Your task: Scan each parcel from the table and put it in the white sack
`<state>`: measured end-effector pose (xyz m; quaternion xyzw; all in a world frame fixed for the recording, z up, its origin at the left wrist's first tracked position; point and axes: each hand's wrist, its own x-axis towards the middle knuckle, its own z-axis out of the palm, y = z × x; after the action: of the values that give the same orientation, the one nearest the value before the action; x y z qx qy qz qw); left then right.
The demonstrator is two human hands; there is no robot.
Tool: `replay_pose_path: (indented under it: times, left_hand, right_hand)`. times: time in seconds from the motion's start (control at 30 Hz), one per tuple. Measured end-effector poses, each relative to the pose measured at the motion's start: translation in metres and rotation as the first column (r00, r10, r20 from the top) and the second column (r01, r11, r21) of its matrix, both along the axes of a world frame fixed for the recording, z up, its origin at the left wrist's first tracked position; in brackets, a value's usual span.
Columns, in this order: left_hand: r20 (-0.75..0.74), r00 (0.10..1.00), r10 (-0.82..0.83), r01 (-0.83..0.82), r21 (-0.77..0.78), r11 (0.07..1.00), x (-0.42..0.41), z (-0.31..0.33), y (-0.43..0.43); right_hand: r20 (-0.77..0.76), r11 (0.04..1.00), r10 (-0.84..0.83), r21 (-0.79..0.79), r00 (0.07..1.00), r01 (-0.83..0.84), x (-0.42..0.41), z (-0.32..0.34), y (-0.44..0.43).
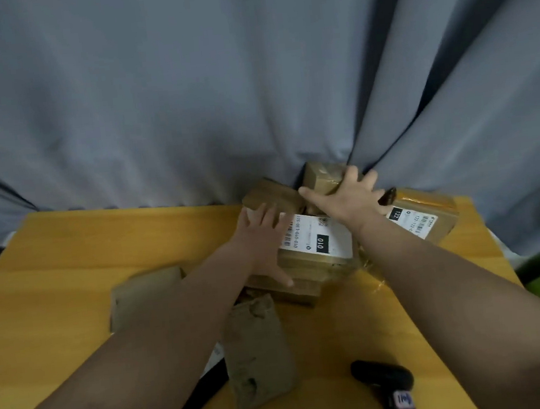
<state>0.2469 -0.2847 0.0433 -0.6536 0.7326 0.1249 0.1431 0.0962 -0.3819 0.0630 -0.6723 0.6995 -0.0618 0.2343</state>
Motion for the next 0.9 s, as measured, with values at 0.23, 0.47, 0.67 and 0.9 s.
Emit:
replay_pose_path:
  times: [0.23, 0.47, 0.67, 0.9]
  left_hand:
    - [-0.035, 0.994, 0.102, -0.106, -0.149, 0.983, 0.006, 0.001, 0.045]
    - [0.054, 0.953, 0.300, -0.300, 0.011, 0.954, 0.014, 0.013, 0.141]
    - [-0.180, 0.902, 0.393, -0.374, 0.134, 0.918, -0.004, 0.015, 0.113]
    - [-0.385, 0.827, 0.410, -0.456, -0.034, 0.889, 0.001, 0.007, -0.004]
  right_hand:
    - [0.365, 0.995, -0.035, -0.077, 0.930, 0.068, -0.029, -0.002, 0.009]
    - [0.767, 0.995, -0.064, 0.095, 0.639, -0.015, -0.111, -0.040, 0.122]
    - [0.677, 0.969, -0.066, 0.220, 0.733, -0.116, -0.124, -0.058, 0.151]
    - [0.673, 0.989, 0.038, 0.080, 0.739, -0.123, -0.103, -0.048, 0.072]
